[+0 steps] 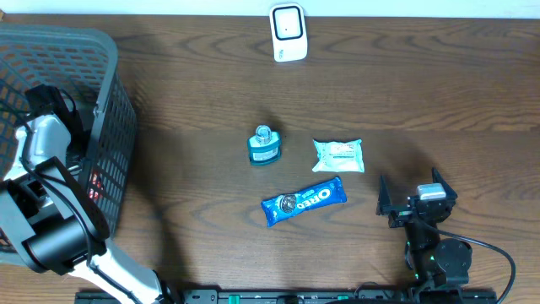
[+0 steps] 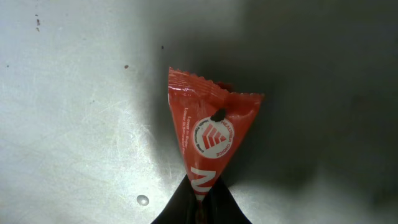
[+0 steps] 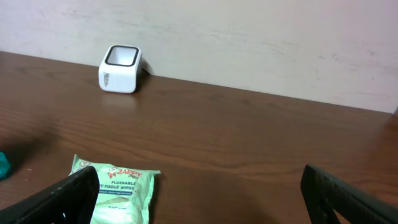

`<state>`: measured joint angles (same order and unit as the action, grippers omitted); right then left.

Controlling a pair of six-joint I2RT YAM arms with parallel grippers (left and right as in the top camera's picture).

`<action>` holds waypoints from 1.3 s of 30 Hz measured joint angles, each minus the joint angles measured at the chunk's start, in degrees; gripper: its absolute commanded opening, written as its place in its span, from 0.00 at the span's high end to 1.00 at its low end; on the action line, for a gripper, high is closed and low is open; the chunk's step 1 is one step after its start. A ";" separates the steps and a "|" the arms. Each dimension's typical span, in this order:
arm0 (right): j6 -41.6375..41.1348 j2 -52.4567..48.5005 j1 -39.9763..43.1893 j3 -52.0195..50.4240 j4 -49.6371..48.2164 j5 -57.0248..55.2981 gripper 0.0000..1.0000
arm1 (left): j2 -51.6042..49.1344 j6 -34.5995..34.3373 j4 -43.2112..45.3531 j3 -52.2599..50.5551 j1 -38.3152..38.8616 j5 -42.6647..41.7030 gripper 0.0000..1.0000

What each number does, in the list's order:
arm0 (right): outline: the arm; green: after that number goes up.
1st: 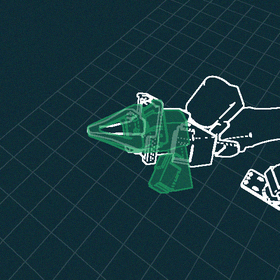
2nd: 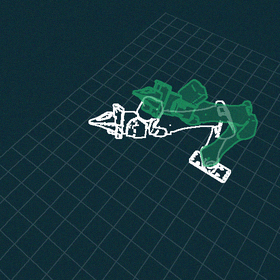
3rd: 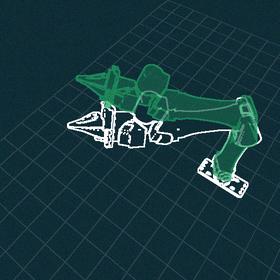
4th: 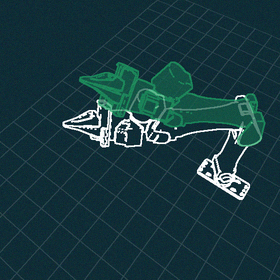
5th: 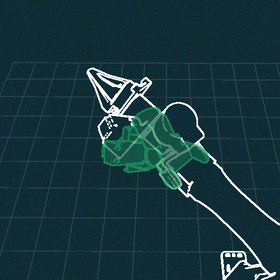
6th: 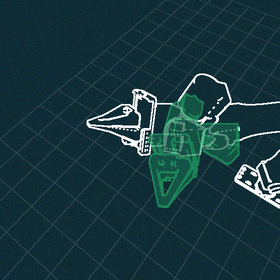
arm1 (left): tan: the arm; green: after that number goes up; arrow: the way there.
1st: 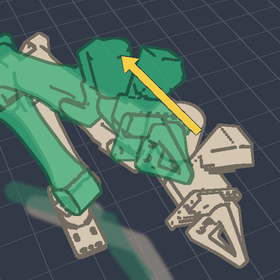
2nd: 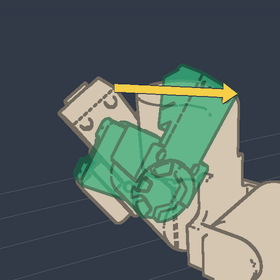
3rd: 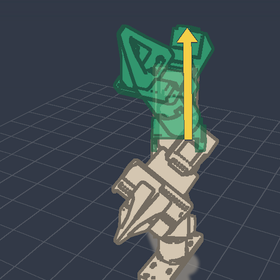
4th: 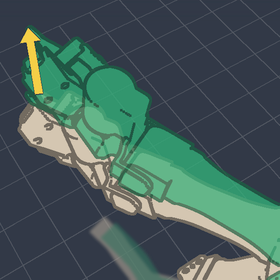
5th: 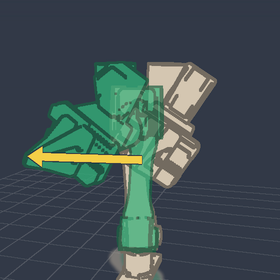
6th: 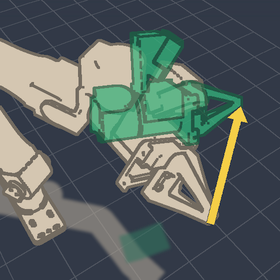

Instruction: Scan the item barcode

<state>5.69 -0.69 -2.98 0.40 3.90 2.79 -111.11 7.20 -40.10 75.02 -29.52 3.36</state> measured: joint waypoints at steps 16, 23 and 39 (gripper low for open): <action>0.00 0.00 0.00 0.00 0.00 0.00 0.01 | 24.72 -8.39 -3.19 8.00 -0.70 7.91 0.93; 0.00 -0.02 0.00 0.00 0.00 0.00 0.01 | 39.63 -11.26 -2.99 8.63 -0.59 6.91 0.93; 0.02 0.00 0.00 0.00 0.00 -0.02 0.01 | 49.07 -11.89 -5.88 8.59 22.49 -17.42 0.93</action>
<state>5.72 -0.69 -2.98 0.40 3.90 2.76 -62.04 -4.69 -45.98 83.61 -7.03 -14.06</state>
